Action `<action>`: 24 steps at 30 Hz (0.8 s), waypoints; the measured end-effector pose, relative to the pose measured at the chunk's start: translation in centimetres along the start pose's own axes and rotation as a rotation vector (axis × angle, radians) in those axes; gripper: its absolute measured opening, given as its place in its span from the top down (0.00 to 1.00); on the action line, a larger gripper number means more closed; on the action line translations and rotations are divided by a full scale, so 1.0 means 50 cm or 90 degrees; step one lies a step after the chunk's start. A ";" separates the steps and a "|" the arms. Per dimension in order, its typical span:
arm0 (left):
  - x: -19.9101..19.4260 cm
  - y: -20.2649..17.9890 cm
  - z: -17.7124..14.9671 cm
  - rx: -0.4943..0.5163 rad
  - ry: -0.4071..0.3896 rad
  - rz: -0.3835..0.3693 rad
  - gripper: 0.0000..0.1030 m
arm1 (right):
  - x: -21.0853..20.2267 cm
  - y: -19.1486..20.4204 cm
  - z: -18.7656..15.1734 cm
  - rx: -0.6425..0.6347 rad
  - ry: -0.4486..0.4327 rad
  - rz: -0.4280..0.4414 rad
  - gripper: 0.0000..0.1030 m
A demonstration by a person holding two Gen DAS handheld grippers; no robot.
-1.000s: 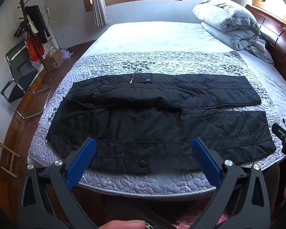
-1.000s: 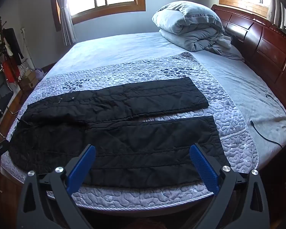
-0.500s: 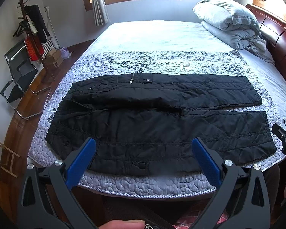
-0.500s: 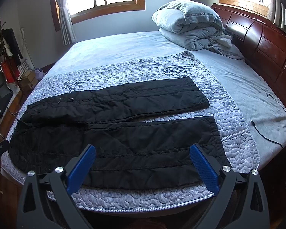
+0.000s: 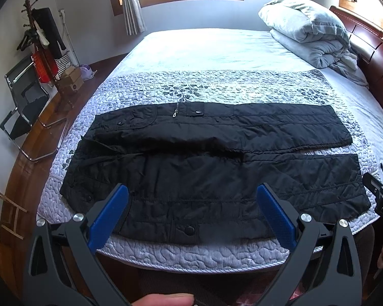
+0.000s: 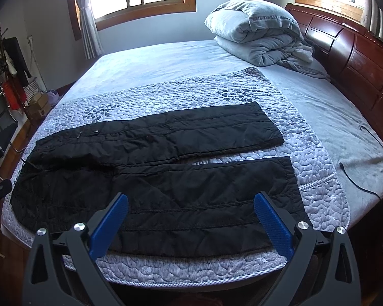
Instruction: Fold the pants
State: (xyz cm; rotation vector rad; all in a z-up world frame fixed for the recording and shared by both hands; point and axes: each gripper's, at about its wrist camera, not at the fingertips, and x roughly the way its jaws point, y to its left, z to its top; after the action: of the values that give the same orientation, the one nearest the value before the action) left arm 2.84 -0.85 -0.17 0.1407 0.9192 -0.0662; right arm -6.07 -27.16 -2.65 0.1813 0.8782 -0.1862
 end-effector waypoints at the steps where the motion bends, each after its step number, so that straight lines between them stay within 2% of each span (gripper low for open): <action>1: 0.001 0.000 0.001 0.000 0.000 0.000 0.03 | 0.003 0.000 0.002 0.000 0.001 -0.002 0.04; 24: 0.023 -0.003 0.019 0.007 0.002 0.004 0.03 | 0.018 0.003 0.021 -0.005 0.000 -0.003 0.04</action>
State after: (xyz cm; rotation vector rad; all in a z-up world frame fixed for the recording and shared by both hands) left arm 4.25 -1.14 -0.51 0.1536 0.9222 -0.0651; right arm -4.71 -27.36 -2.69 0.1714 0.8794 -0.1869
